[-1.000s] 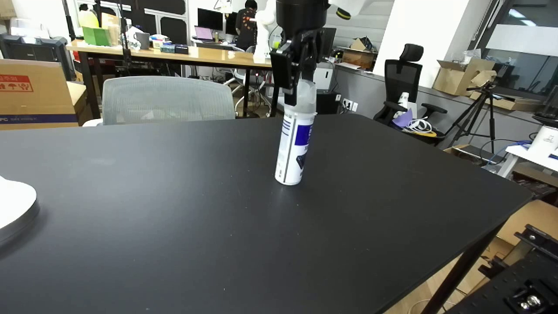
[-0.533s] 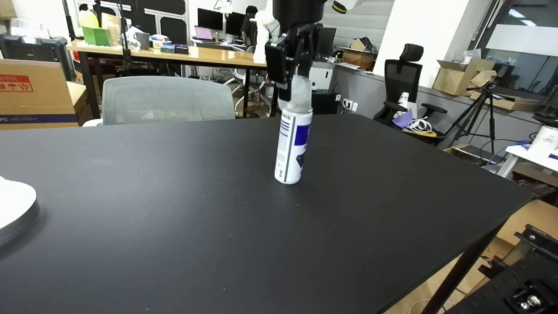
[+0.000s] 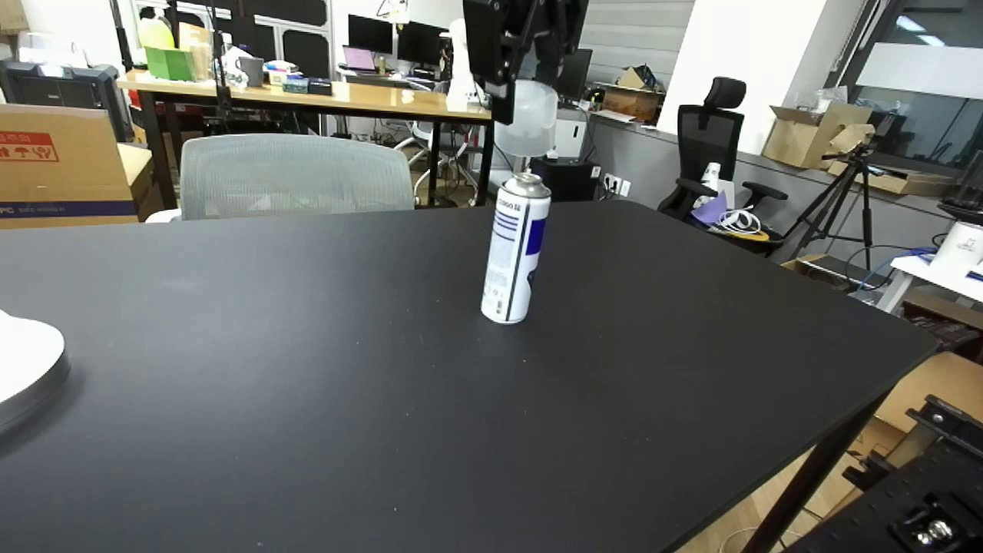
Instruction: Take the cover off the can
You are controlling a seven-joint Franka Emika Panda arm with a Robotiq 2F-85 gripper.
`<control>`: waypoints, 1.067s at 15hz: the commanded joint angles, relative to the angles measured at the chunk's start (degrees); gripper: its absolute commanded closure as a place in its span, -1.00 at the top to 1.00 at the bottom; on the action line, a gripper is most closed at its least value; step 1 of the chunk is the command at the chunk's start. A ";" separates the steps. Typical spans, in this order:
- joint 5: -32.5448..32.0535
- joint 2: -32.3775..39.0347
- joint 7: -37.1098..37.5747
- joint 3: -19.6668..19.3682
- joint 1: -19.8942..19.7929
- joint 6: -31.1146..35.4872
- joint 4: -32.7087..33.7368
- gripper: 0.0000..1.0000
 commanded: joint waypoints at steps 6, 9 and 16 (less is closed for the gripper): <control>-0.07 -5.14 13.85 -1.68 -5.42 -9.66 -0.39 -0.20; 3.83 -2.95 11.39 -4.34 -6.49 -10.04 -0.58 -0.20; 13.64 6.20 3.29 -10.01 -7.46 -0.16 -0.05 -0.20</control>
